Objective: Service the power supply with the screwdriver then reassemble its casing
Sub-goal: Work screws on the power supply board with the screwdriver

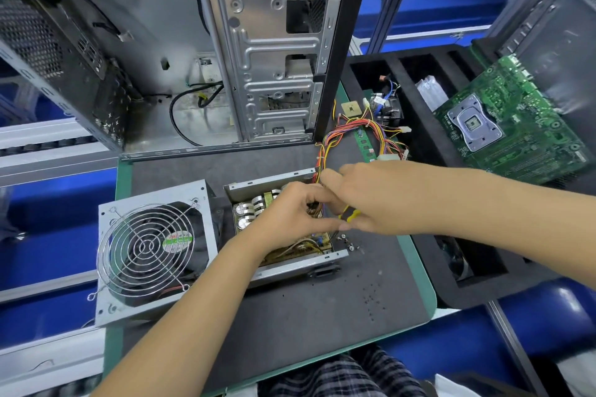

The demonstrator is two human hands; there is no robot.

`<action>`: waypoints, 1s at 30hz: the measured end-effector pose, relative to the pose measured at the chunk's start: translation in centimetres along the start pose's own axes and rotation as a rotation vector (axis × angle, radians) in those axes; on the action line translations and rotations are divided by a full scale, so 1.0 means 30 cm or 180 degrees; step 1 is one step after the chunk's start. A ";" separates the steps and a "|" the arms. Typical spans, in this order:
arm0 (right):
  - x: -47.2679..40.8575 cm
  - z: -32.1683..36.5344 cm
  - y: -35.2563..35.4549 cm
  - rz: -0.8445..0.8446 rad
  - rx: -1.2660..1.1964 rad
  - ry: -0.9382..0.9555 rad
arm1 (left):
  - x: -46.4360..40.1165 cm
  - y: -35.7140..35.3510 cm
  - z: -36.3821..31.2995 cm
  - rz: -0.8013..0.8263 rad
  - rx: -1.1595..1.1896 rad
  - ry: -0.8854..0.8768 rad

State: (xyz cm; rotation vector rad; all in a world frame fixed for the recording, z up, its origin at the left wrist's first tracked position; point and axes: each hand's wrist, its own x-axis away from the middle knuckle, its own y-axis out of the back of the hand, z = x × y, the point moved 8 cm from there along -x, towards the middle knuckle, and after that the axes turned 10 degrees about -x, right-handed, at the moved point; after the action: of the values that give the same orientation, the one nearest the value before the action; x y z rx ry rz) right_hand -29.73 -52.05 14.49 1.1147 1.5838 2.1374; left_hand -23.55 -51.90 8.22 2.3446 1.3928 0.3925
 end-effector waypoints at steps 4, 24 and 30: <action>0.005 0.010 0.017 0.0103 0.0160 0.0026 | 0.001 0.000 -0.016 0.0077 -0.0065 -0.0085; 0.046 0.044 0.062 -0.0171 0.0652 0.0095 | 0.011 -0.007 -0.052 0.0215 0.0079 -0.0094; 0.032 0.055 0.073 -0.0187 0.0889 -0.0067 | -0.003 -0.024 -0.063 0.0226 0.0302 -0.0164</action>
State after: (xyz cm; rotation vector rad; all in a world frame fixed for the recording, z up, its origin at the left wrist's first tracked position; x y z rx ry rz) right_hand -28.71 -51.13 17.05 1.1491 1.9238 1.9025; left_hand -24.95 -51.32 9.55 2.4679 1.3349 0.2895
